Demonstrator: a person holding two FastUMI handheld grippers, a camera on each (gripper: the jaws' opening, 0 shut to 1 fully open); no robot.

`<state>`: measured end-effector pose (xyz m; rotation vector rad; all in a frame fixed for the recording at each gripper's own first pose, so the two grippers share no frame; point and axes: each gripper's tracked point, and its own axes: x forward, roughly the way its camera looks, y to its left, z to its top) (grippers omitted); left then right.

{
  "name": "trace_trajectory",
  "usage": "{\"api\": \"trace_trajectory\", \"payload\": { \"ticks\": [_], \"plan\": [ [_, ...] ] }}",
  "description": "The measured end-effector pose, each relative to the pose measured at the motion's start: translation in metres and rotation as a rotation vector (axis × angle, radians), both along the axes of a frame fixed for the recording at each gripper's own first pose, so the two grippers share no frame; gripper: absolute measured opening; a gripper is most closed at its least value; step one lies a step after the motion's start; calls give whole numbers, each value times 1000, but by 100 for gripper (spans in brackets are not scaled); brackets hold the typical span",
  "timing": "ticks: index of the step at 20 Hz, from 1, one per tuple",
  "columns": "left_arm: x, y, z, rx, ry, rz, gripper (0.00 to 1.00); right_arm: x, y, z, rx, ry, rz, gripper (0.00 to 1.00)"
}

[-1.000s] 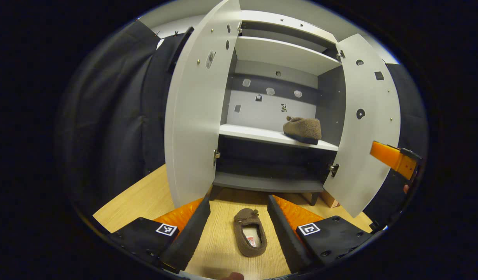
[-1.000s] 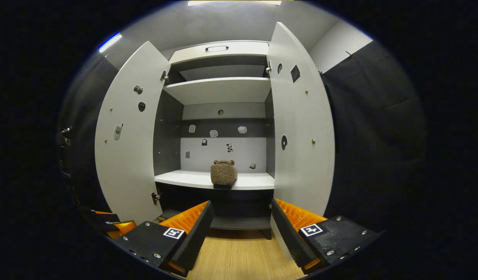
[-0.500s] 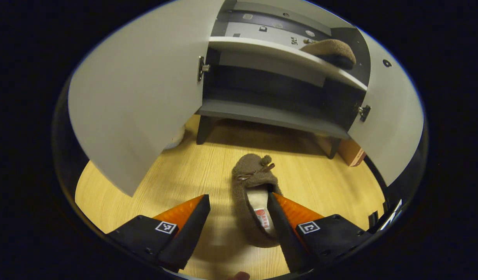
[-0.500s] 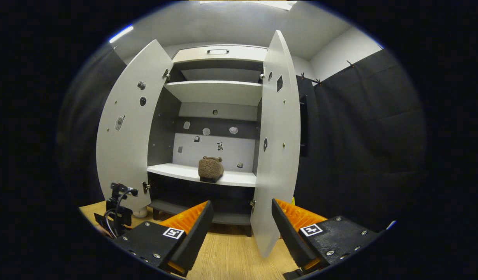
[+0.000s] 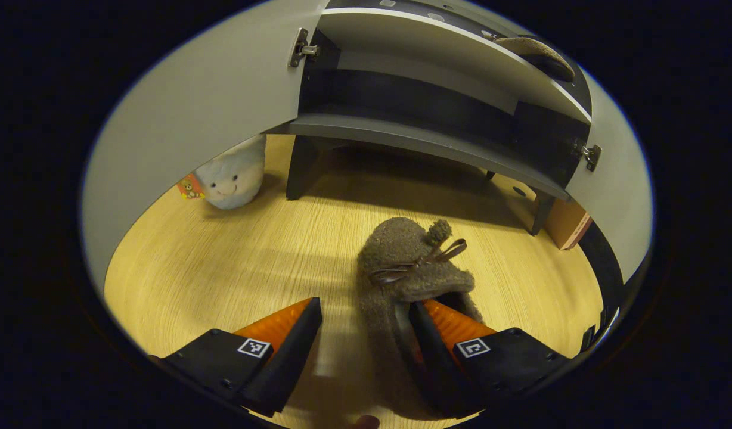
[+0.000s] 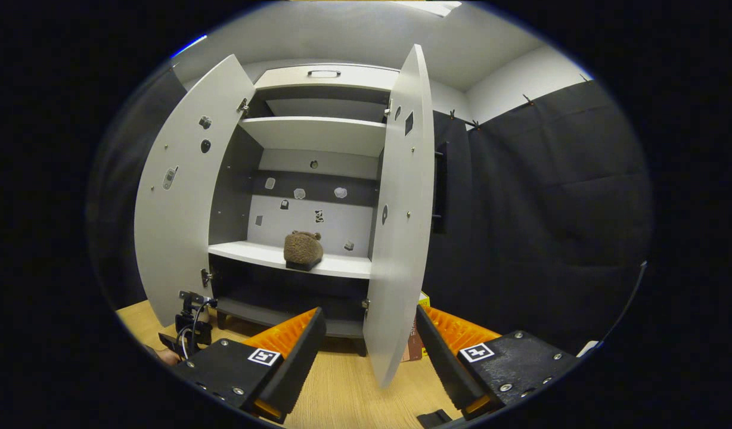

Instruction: Grab one shoe with the right hand and put it into the shoe cabinet, grab the other shoe with the left hand and put it into the shoe cabinet; then close the right door with the right hand and the left door with the left hand.

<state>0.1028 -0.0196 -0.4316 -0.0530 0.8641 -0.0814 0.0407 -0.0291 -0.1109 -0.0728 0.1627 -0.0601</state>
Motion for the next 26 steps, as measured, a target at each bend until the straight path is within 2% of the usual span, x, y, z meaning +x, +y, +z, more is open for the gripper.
{"api": "trace_trajectory", "payload": {
  "ticks": [6,7,8,9,11,12,15,19,21,22,25,26],
  "plan": [
    [20,-1,-1,0,-50,25,94,0,3,-3,-18,19,6,94],
    [20,-4,0,-11,-57,27,88,0,4,-3,-23,17,7,94],
    [21,-6,0,-20,-61,31,80,1,5,-3,-23,15,12,99],
    [19,-5,2,-6,-63,40,63,2,7,-5,-20,19,18,94],
    [18,2,5,33,-61,60,29,2,11,-8,-8,25,31,94],
    [17,1,11,19,-68,65,22,2,12,-8,-5,27,38,94],
    [5,-6,61,-6,-121,90,19,4,16,-7,0,19,59,93],
    [2,-22,180,5,-309,55,19,5,21,-1,12,-9,76,94],
    [14,-36,249,-5,-414,39,18,5,24,2,17,-19,89,94],
    [25,-41,279,-3,-446,35,18,4,25,3,16,-24,93,89],
    [66,-63,352,-62,-481,42,18,2,23,5,2,-32,96,99],
    [85,-72,373,-91,-489,47,18,1,21,5,-1,-33,94,94]
  ]
}}
